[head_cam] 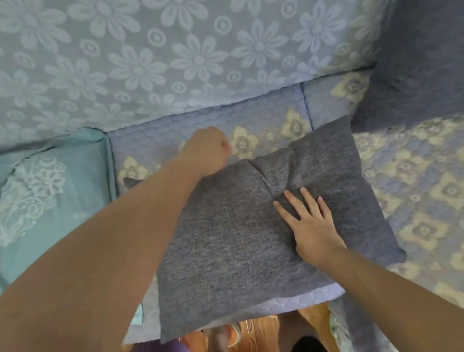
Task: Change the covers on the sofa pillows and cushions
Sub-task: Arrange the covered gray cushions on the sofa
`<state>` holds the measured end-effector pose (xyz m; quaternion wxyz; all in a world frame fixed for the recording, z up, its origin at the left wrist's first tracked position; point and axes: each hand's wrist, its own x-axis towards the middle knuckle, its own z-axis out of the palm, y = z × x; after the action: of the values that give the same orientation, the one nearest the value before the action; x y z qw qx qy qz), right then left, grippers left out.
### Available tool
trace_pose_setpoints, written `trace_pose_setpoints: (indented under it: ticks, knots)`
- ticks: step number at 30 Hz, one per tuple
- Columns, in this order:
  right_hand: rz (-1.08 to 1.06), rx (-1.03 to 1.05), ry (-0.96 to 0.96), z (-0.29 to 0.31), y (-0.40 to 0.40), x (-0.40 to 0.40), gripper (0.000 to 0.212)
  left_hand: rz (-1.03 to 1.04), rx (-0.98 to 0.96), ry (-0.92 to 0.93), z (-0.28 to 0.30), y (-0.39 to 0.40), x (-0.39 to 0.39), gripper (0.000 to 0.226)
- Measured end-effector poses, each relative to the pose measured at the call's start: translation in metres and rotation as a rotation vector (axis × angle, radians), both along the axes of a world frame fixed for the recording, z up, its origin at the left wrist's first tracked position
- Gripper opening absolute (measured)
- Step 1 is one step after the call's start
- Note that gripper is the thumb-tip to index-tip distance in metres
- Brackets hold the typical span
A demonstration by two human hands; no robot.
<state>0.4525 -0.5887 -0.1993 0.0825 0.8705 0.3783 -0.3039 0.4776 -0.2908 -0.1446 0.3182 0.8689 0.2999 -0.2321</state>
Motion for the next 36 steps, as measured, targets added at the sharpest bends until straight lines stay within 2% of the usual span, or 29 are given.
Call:
trace_pose_setpoints:
  ticks: [2, 4, 6, 7, 10, 12, 14, 18, 21, 23, 25, 27, 28, 31, 34, 36]
  knots:
    - [-0.013, -0.004, 0.017, 0.002, -0.001, 0.003, 0.097, -0.155, 0.107, 0.086, -0.007, -0.018, 0.004, 0.026]
    - [-0.012, -0.003, 0.027, 0.004, -0.005, 0.003, 0.100, -0.245, 0.277, 0.289, -0.017, 0.003, -0.021, 0.030]
    - [-0.012, 0.003, 0.023, 0.003, -0.007, 0.001, 0.101, -0.273, 0.293, 0.484, -0.018, 0.029, -0.051, 0.028]
    - [-0.014, 0.005, 0.017, 0.001, -0.006, 0.000, 0.100, -0.292, 0.236, 0.516, -0.019, 0.039, -0.061, 0.030]
    - [-0.021, 0.002, 0.012, -0.001, 0.000, -0.003, 0.096, -0.255, 0.128, 0.455, -0.018, 0.051, -0.073, 0.026]
    - [-0.019, 0.000, -0.002, -0.003, 0.000, -0.006, 0.096, -0.221, 0.193, 0.421, -0.019, 0.041, -0.065, 0.025]
    - [0.006, -0.022, -0.022, -0.008, -0.001, -0.010, 0.093, -0.244, 0.259, 0.310, -0.026, 0.009, -0.041, 0.026]
    - [0.035, -0.068, -0.039, -0.023, 0.000, -0.011, 0.074, -0.446, 0.424, 0.070, -0.034, -0.093, 0.011, 0.018]
    - [0.012, -0.020, 0.002, -0.015, -0.001, 0.007, 0.078, -0.424, 0.514, 0.141, -0.042, -0.086, 0.012, 0.027]
    - [-0.023, 0.027, 0.056, 0.002, 0.004, 0.024, 0.083, -0.371, 0.433, 0.194, -0.044, -0.063, -0.020, 0.035]
    - [-0.036, 0.082, 0.140, 0.021, 0.017, 0.045, 0.064, -0.347, 0.405, 0.136, -0.038, -0.059, -0.063, 0.051]
    - [-0.177, 0.182, 0.261, 0.034, 0.042, 0.078, 0.029, -0.323, 0.452, 0.060, -0.032, -0.073, -0.095, 0.061]
    - [-0.202, 0.240, 0.225, 0.035, 0.055, 0.098, 0.023, -0.322, 0.464, 0.054, -0.032, -0.079, -0.102, 0.062]
    - [-0.088, 0.215, -0.019, 0.019, 0.078, 0.159, 0.029, -0.299, 0.506, 0.029, -0.035, -0.088, -0.099, 0.060]
    - [-0.035, 0.096, 0.059, 0.003, 0.087, 0.186, 0.015, -0.303, 0.529, -0.007, -0.040, -0.086, -0.091, 0.059]
    - [-0.008, 0.153, 0.090, 0.002, 0.083, 0.188, 0.017, -0.301, 0.524, -0.018, -0.041, -0.083, -0.092, 0.058]
